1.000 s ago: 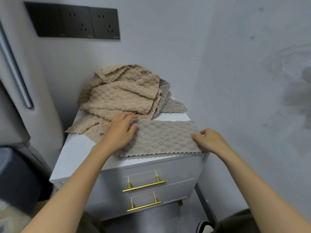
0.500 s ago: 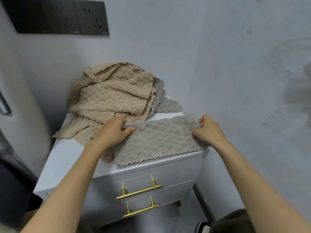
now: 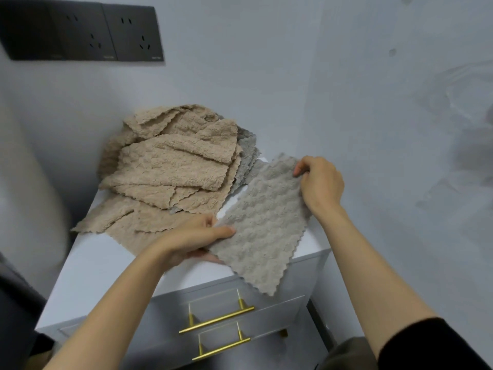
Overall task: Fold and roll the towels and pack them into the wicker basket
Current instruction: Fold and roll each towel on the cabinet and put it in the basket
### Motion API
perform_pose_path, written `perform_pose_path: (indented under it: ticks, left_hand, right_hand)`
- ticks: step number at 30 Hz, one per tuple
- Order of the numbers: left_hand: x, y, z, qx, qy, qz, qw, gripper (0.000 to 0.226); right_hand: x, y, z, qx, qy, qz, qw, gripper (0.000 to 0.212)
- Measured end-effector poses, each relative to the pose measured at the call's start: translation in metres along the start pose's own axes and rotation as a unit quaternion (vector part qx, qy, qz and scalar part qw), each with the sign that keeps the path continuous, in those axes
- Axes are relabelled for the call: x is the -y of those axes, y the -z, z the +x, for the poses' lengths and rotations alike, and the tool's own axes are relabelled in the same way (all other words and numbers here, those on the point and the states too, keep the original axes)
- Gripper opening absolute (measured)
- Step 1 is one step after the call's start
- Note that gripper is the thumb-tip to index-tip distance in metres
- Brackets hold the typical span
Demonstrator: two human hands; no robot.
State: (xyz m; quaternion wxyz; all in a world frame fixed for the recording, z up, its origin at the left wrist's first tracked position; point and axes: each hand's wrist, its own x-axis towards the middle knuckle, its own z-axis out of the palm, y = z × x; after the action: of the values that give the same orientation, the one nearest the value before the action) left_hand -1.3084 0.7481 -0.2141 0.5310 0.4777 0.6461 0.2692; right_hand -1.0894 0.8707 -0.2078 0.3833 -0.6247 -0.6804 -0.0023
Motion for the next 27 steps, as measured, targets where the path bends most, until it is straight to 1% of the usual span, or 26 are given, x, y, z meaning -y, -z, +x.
perform_pose_path:
  ticks: [2, 3, 5, 6, 8, 10, 11, 12, 13, 15, 17, 19, 23, 27]
  left_hand:
    - [-0.001, -0.006, 0.001, 0.032, 0.027, -0.061, 0.997, 0.048]
    - [-0.001, -0.008, 0.001, 0.047, 0.034, -0.079, 0.995, 0.042]
    - [0.000, -0.012, 0.002, 0.068, 0.044, -0.090, 0.993, 0.029]
    - [0.000, -0.013, 0.002, 0.067, 0.046, -0.089, 0.993, 0.029]
    - [0.001, -0.014, 0.003, 0.060, 0.044, -0.078, 0.994, 0.033]
    - [0.002, -0.015, 0.002, 0.055, 0.043, -0.071, 0.995, 0.053]
    - [0.002, -0.016, 0.002, 0.058, 0.041, -0.071, 0.995, 0.059]
    - [0.002, -0.017, 0.001, 0.064, 0.040, -0.075, 0.994, 0.061]
    - [0.003, -0.017, 0.000, 0.070, 0.040, -0.077, 0.994, 0.056]
    - [0.004, -0.018, -0.004, 0.080, 0.038, -0.072, 0.993, 0.036]
    - [0.004, -0.018, -0.007, 0.077, 0.034, -0.065, 0.994, 0.027]
    - [0.006, -0.016, -0.009, 0.061, 0.027, -0.047, 0.997, 0.028]
    - [0.009, -0.016, -0.012, 0.019, 0.009, 0.029, 0.999, 0.039]
    - [0.014, -0.015, -0.015, -0.024, -0.028, 0.080, 0.996, 0.034]
  right_hand:
    - [0.002, -0.007, 0.006, 0.009, 0.023, 0.001, 1.000, 0.043]
    - [0.002, -0.011, 0.008, 0.019, 0.039, -0.002, 0.999, 0.041]
    - [0.001, -0.021, 0.012, 0.050, 0.072, -0.020, 0.996, 0.042]
    - [0.000, -0.026, 0.013, 0.075, 0.082, -0.032, 0.993, 0.043]
    - [-0.004, -0.035, 0.012, 0.148, 0.088, -0.040, 0.984, 0.047]
    - [-0.008, -0.038, 0.010, 0.226, 0.091, -0.017, 0.970, 0.047]
    - [-0.009, -0.037, 0.008, 0.250, 0.092, -0.008, 0.964, 0.045]
    - [-0.009, -0.034, 0.007, 0.261, 0.093, -0.007, 0.961, 0.044]
    - [-0.008, -0.030, 0.005, 0.265, 0.095, -0.008, 0.959, 0.045]
    - [-0.005, -0.020, 0.003, 0.265, 0.102, -0.004, 0.959, 0.046]
    - [-0.001, -0.010, -0.002, 0.262, 0.120, 0.004, 0.958, 0.042]
    - [0.004, 0.002, -0.012, 0.265, 0.139, 0.011, 0.954, 0.038]
    - [0.013, 0.028, -0.046, 0.301, 0.173, 0.021, 0.938, 0.032]
    - [0.016, 0.044, -0.083, 0.340, 0.200, 0.022, 0.919, 0.026]
